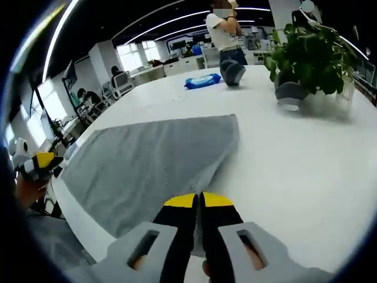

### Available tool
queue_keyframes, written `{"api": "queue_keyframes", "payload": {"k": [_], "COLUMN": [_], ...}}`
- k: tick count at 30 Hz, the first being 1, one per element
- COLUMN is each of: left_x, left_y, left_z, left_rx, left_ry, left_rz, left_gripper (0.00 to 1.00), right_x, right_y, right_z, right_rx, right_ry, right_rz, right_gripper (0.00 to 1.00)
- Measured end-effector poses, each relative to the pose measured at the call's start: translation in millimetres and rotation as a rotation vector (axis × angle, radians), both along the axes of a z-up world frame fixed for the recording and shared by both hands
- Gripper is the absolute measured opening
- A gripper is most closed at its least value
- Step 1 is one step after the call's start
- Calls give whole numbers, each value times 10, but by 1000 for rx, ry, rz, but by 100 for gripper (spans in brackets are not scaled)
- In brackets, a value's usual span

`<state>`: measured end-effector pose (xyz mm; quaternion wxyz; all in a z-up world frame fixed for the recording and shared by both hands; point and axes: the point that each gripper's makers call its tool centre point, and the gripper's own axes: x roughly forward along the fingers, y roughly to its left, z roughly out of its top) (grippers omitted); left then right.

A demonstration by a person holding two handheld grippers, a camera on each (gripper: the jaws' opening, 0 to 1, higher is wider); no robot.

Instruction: Fold the towel on the table until its edges align and the towel forms a compact rectangular stack.

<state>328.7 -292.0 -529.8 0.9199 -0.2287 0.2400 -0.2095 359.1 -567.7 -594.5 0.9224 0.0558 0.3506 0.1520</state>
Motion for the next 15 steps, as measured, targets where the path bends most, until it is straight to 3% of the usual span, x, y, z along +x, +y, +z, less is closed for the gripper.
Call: {"api": "queue_keyframes", "payload": {"k": [4,9,15], "left_x": [-34,-85,-150], "left_y": [-90,-210,-371], "left_z": [-21,-56,-95], "left_rx": [-26,10,7], "left_ry": [19,22,37], "left_rz": [-41,-96,-164], "left_gripper": [27,27,28], "right_x": [2,-4,-51], "right_y": [81,292,592], "right_z": [27,118,153], "right_rx": [-66,-13,-11], "right_ry": [-29,-58,-74], "right_rz": [72,133,224], "right_gripper": [0,0,0]}}
